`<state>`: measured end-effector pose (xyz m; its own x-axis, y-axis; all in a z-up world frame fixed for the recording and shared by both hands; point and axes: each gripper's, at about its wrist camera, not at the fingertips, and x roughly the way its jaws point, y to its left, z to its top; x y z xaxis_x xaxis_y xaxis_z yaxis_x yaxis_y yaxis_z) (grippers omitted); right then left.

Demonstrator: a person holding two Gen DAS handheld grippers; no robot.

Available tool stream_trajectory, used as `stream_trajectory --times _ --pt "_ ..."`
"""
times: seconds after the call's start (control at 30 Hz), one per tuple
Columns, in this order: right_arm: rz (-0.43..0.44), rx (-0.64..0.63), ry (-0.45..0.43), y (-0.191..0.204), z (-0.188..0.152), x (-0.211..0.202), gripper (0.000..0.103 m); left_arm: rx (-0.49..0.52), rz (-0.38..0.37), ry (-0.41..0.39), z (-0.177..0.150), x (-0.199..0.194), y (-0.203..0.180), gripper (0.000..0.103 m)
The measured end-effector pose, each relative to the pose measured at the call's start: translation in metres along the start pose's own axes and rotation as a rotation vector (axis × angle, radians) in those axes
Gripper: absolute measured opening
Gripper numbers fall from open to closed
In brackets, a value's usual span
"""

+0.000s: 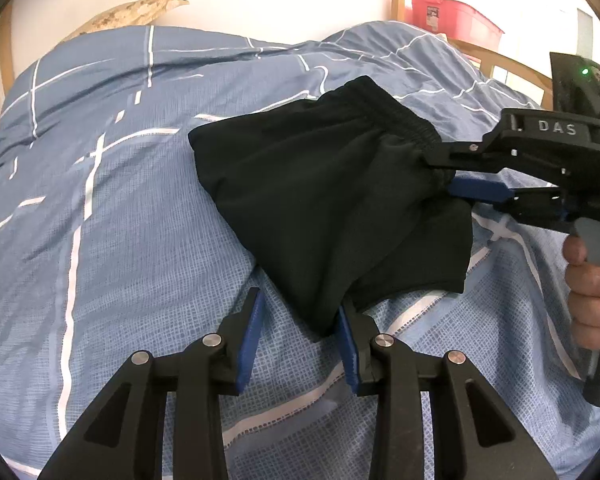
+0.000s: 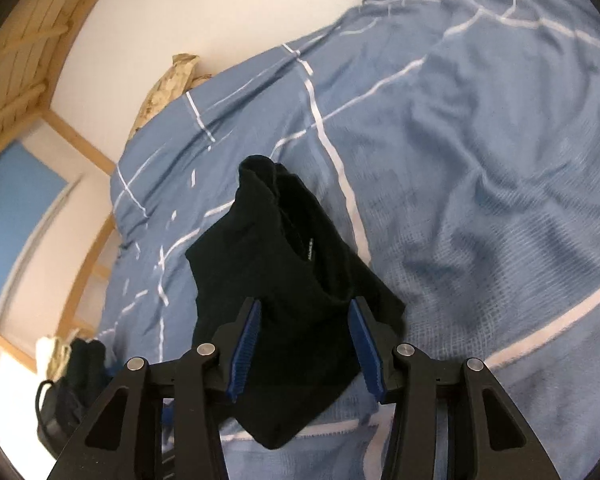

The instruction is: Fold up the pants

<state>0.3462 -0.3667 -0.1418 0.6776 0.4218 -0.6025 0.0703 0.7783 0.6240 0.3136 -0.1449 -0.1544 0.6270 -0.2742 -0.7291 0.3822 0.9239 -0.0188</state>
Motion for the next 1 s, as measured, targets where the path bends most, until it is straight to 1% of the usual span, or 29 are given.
stream_trajectory --times 0.1,0.17,0.23,0.3,0.4,0.47,0.57,0.67,0.83,0.9,0.97,1.0 --pt "0.025 0.023 -0.006 -0.002 0.002 0.003 0.048 -0.001 0.0 0.001 0.0 0.0 0.0 0.035" --pt "0.024 0.007 -0.013 0.001 0.001 0.005 0.047 -0.001 -0.001 0.001 0.0 0.0 0.001 0.035" --pt "0.024 -0.006 -0.023 0.003 0.002 0.004 0.042 0.0 0.0 0.0 0.0 0.0 0.001 0.035" --pt "0.029 -0.02 -0.042 0.002 0.001 0.0 0.034 0.004 0.003 -0.002 0.0 -0.001 0.0 0.035" --pt "0.009 -0.055 -0.084 0.005 0.002 -0.008 0.028 0.008 0.004 -0.004 0.001 -0.001 -0.001 0.036" --pt "-0.011 -0.072 -0.116 0.007 0.004 -0.014 0.026 0.012 0.002 -0.007 0.001 -0.001 -0.002 0.038" --pt "-0.06 -0.087 -0.116 0.005 0.007 -0.013 0.026 0.022 0.004 -0.006 0.001 -0.001 -0.004 0.039" --pt "-0.091 -0.063 -0.102 -0.003 0.006 -0.008 0.026 0.026 0.005 -0.008 0.001 -0.001 -0.005 0.041" --pt "-0.154 -0.09 -0.117 -0.002 0.005 -0.008 0.026 0.02 -0.004 -0.007 0.001 -0.001 -0.003 0.049" --pt "-0.179 -0.101 -0.119 -0.003 0.004 -0.009 0.026 0.013 -0.007 -0.005 0.001 -0.002 -0.001 0.055" --pt "-0.203 -0.112 -0.135 -0.002 0.003 -0.011 0.027 0.0 -0.029 0.003 0.003 -0.005 0.004 0.057" --pt "-0.209 -0.121 -0.141 -0.001 0.002 -0.012 0.029 -0.01 -0.043 -0.005 0.005 -0.011 0.007 0.058"
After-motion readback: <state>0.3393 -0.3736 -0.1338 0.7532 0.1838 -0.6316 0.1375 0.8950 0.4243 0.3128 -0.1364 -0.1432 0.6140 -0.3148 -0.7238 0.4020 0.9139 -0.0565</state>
